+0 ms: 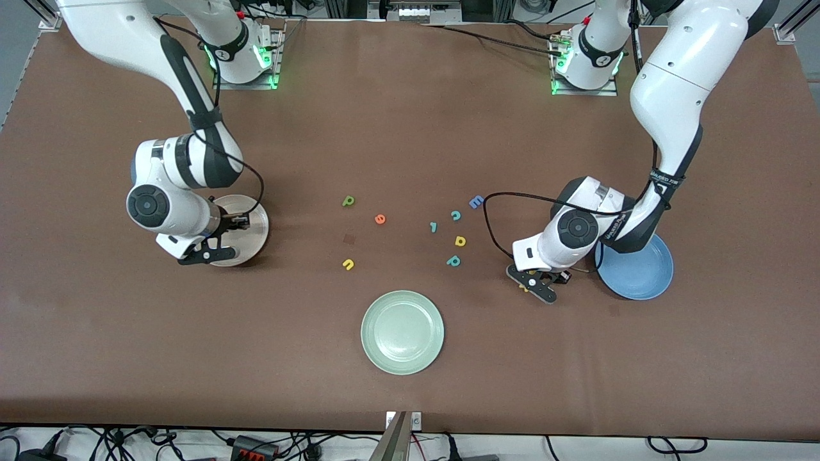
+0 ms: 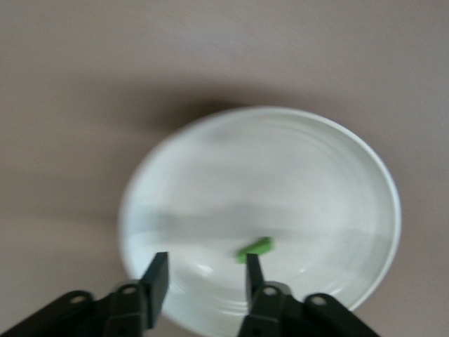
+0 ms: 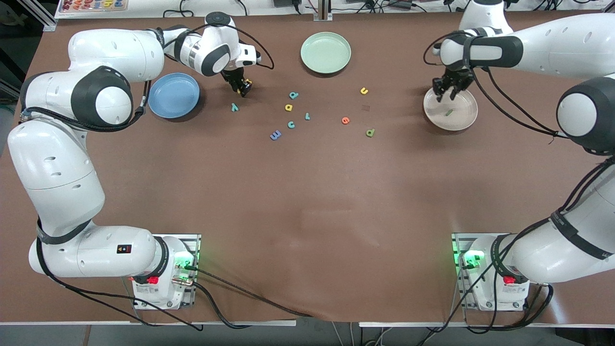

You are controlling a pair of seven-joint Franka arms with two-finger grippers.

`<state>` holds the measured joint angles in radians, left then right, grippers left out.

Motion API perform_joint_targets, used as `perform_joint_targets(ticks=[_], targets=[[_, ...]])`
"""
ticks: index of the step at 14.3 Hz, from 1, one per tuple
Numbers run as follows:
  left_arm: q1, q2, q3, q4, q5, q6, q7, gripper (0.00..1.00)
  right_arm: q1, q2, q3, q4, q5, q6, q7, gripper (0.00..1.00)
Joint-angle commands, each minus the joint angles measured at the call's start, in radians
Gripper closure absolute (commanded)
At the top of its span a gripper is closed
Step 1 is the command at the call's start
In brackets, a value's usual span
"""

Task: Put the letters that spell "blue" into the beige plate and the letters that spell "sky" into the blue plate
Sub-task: 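Place the green l in the beige plate while the left gripper grasps s, then drop the yellow s in the blue plate while the right gripper grasps green d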

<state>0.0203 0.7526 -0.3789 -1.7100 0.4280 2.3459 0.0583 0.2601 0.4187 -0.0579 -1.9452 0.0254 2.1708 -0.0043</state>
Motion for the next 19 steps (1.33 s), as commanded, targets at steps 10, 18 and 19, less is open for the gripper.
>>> perform_joint_targets(ticks=[10, 18, 19], targets=[[0.024, -0.012, -0.005, 0.001, 0.026, 0.004, -0.003, 0.91, 0.352, 0.060, 0.029, -0.009, 0.067, 0.133, 0.548, 0.00], [0.087, -0.130, -0.009, 0.001, 0.011, -0.209, -0.003, 0.91, 0.430, 0.127, 0.027, -0.011, 0.065, 0.234, 0.970, 0.00], [0.102, -0.151, -0.008, 0.001, 0.011, -0.274, -0.003, 0.91, 0.432, 0.127, 0.027, -0.017, 0.065, 0.234, 0.972, 0.00]])
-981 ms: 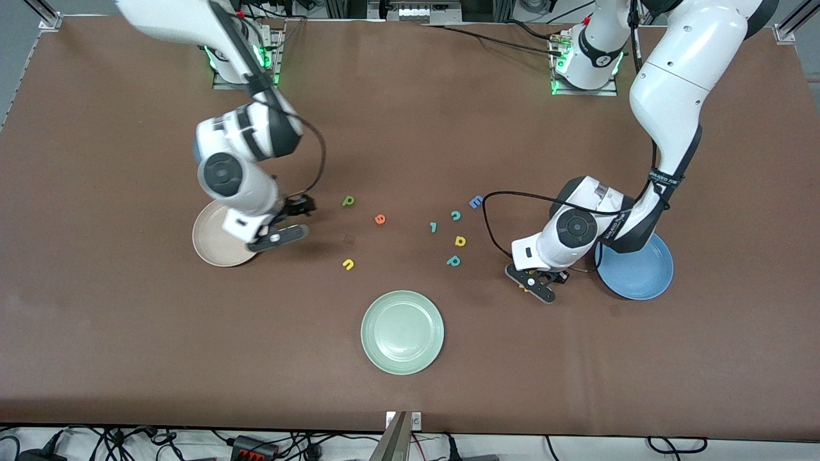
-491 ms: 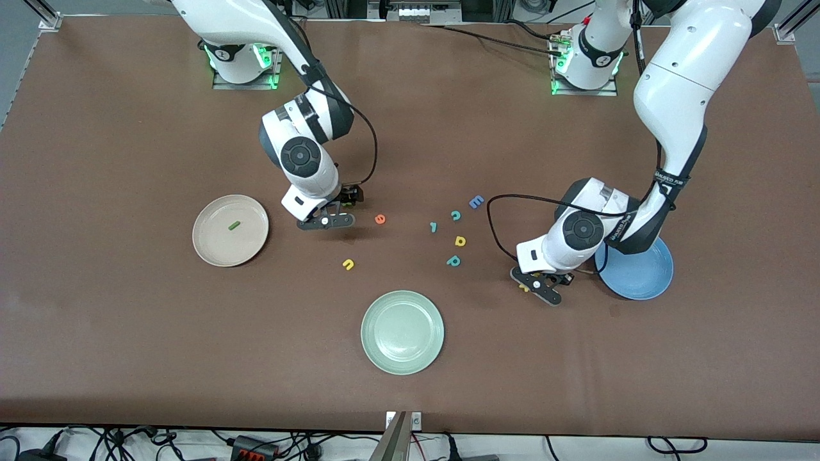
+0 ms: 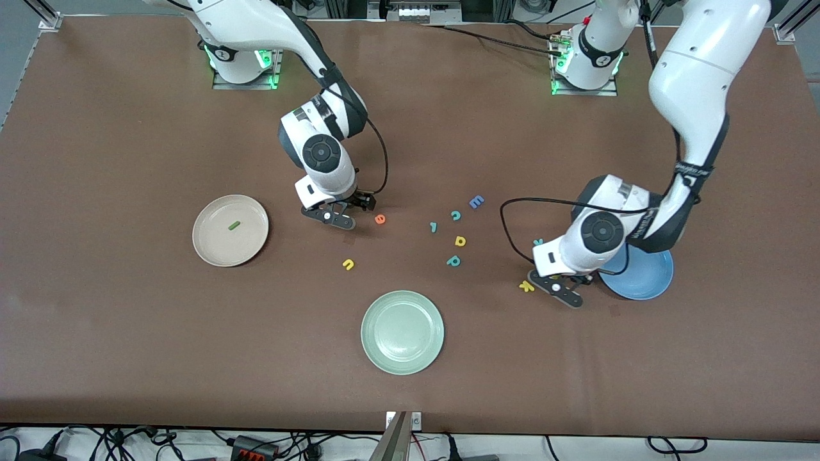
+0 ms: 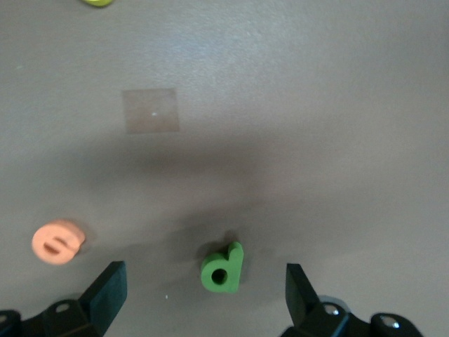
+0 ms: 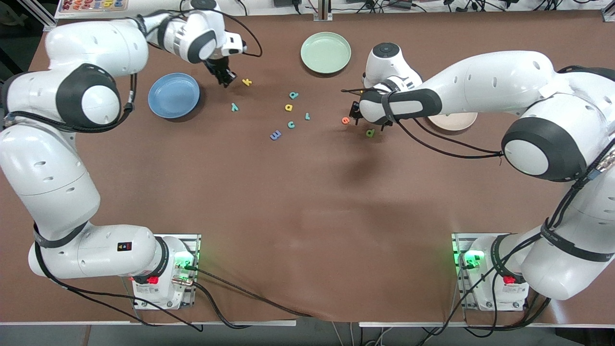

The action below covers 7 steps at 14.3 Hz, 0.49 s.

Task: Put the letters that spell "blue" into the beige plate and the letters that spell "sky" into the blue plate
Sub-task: 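Drop the yellow s in the blue plate while the right gripper grasps green d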

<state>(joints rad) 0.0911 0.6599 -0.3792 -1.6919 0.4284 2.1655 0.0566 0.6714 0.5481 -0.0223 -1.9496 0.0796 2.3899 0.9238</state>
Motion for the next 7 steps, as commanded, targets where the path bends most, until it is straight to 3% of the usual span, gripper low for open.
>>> perform_joint_targets(ticks=[1, 4, 7], targets=[[0.050, -0.068, -0.009, -0.017, 0.010, -0.148, 0.002, 0.91, 0.020, -0.002, -0.008, -0.020, 0.011, 0.020, 0.047, 0.00], [0.119, -0.075, -0.009, -0.020, 0.009, -0.280, 0.000, 0.89, 0.010, -0.004, -0.008, -0.026, 0.011, 0.025, 0.050, 0.06], [0.156, -0.063, -0.009, -0.032, -0.016, -0.277, -0.004, 0.89, 0.005, -0.004, -0.008, -0.032, 0.012, 0.037, 0.049, 0.22]])
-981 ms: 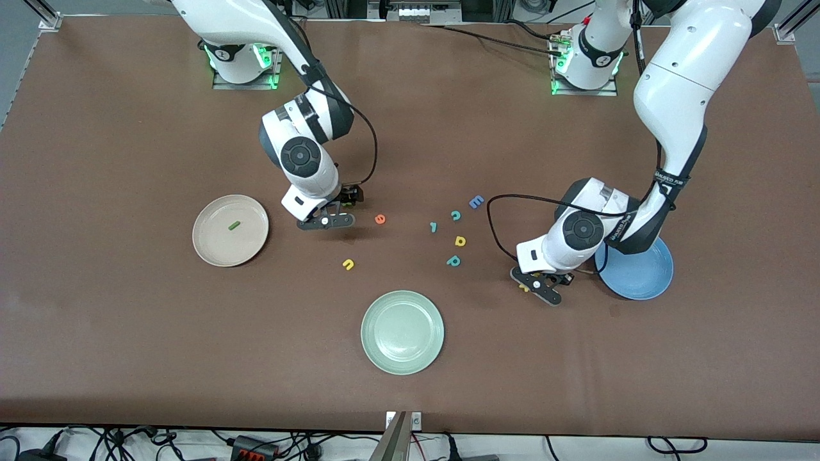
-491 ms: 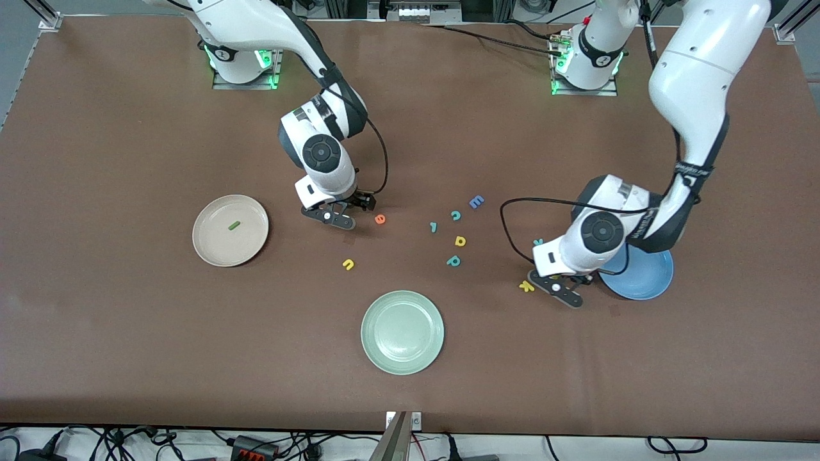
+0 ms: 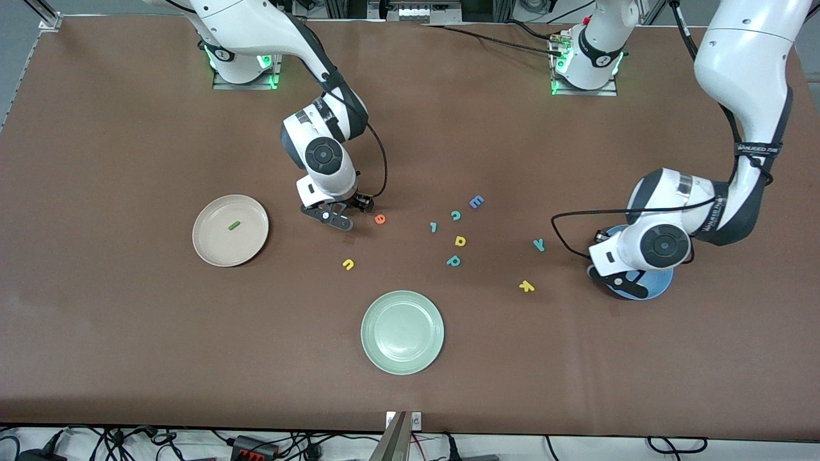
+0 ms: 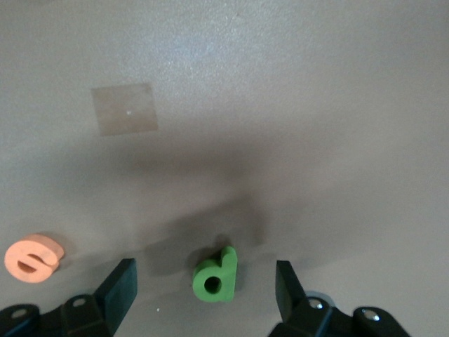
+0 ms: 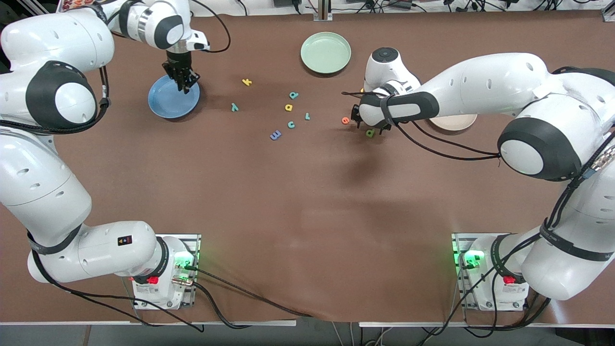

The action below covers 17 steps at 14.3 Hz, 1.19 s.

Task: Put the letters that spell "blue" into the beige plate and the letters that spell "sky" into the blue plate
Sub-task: 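Drop the yellow s in the blue plate while the right gripper grasps green d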

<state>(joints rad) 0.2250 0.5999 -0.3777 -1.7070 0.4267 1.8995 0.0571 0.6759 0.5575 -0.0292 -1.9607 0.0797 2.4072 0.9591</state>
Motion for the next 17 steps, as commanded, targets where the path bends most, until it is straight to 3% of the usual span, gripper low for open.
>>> perform_joint_targets(ticks=[1, 2, 3, 4, 6, 8, 11, 17], targets=[[0.037, 0.006, -0.010, -0.017, -0.017, -0.007, -0.005, 0.82, -0.001, -0.013, -0.002, -0.021, 0.012, 0.020, 0.013, 0.26], [0.046, 0.015, -0.010, -0.017, -0.026, -0.003, -0.007, 0.64, -0.004, -0.013, 0.000, -0.023, 0.021, 0.020, 0.013, 0.31], [0.048, 0.018, -0.010, -0.011, -0.043, -0.003, -0.005, 0.40, -0.004, -0.014, -0.002, -0.021, 0.047, 0.024, 0.013, 0.37], [0.040, 0.017, -0.010, -0.007, -0.045, -0.005, -0.007, 0.04, -0.003, -0.016, -0.002, -0.023, 0.063, 0.029, 0.013, 0.40], [0.028, 0.012, -0.038, -0.008, -0.089, -0.019, -0.072, 0.00, 0.001, -0.016, 0.000, -0.023, 0.068, 0.029, 0.013, 0.40], [0.027, 0.012, -0.073, -0.019, -0.150, -0.020, -0.256, 0.00, 0.001, -0.014, 0.000, -0.026, 0.069, 0.030, 0.013, 0.41], [0.023, 0.030, -0.145, -0.023, -0.152, 0.003, -0.469, 0.00, -0.001, -0.014, -0.002, -0.029, 0.069, 0.030, 0.013, 0.43], [0.010, 0.032, -0.170, -0.204, -0.144, 0.352, -0.563, 0.00, -0.001, -0.014, 0.000, -0.037, 0.069, 0.029, 0.013, 0.50]])
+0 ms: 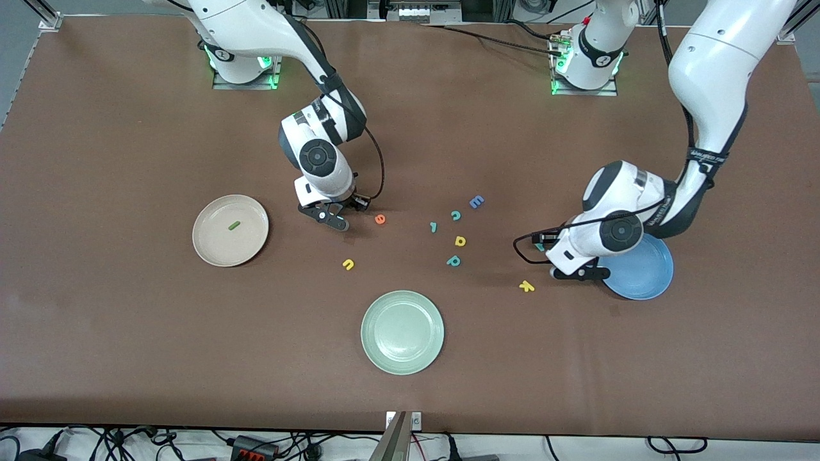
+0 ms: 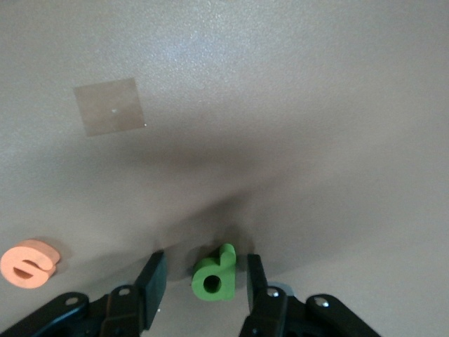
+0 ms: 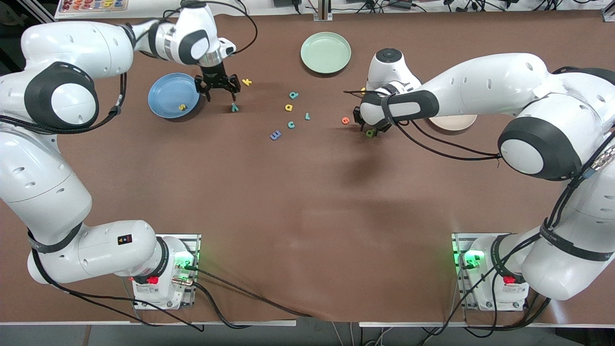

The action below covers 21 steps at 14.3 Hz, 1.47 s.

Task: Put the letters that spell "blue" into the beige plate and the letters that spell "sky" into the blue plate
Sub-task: 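Place the green d in the beige plate while the left gripper grasps teal y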

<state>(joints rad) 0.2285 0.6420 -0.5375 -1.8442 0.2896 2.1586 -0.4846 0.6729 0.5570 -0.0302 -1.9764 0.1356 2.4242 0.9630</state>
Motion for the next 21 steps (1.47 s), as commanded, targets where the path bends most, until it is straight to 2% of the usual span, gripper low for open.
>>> perform_joint_targets(ticks=[1, 4, 6, 7, 11, 15, 16, 18, 20, 21], targets=[[0.006, -0.005, -0.009, -0.072, -0.003, 0.105, -0.022, 0.00, 0.002, -0.014, 0.000, -0.019, 0.013, 0.012, 0.010, 0.52], [-0.026, 0.001, -0.006, -0.069, 0.002, 0.112, -0.057, 0.00, 0.001, -0.014, 0.000, -0.019, 0.013, 0.012, 0.003, 0.75], [-0.079, 0.030, 0.029, -0.046, 0.078, 0.139, -0.110, 0.04, -0.003, -0.014, 0.000, -0.016, 0.013, 0.010, -0.004, 0.89], [-0.080, 0.034, 0.039, -0.037, 0.127, 0.142, -0.149, 0.06, -0.003, -0.015, 0.000, -0.013, 0.013, 0.010, -0.007, 0.92], [-0.080, 0.033, 0.037, -0.044, 0.134, 0.135, -0.158, 0.23, -0.036, -0.058, -0.002, 0.005, 0.012, -0.011, -0.026, 0.93], [-0.080, 0.034, 0.037, -0.044, 0.134, 0.135, -0.160, 0.39, -0.154, -0.109, -0.013, 0.011, 0.012, -0.094, -0.238, 0.93], [-0.078, 0.034, 0.037, -0.044, 0.134, 0.135, -0.158, 0.47, -0.212, -0.111, -0.011, 0.007, 0.012, -0.134, -0.322, 0.93], [-0.075, 0.036, 0.037, -0.044, 0.134, 0.135, -0.160, 0.72, -0.304, -0.111, -0.013, -0.011, 0.010, -0.157, -0.473, 0.93], [-0.077, 0.034, 0.037, -0.044, 0.134, 0.135, -0.160, 0.89, -0.389, -0.117, -0.013, -0.019, 0.009, -0.188, -0.608, 0.93], [-0.077, 0.034, 0.037, -0.044, 0.134, 0.135, -0.160, 0.93, -0.416, -0.117, -0.013, -0.019, 0.009, -0.200, -0.663, 0.93]])
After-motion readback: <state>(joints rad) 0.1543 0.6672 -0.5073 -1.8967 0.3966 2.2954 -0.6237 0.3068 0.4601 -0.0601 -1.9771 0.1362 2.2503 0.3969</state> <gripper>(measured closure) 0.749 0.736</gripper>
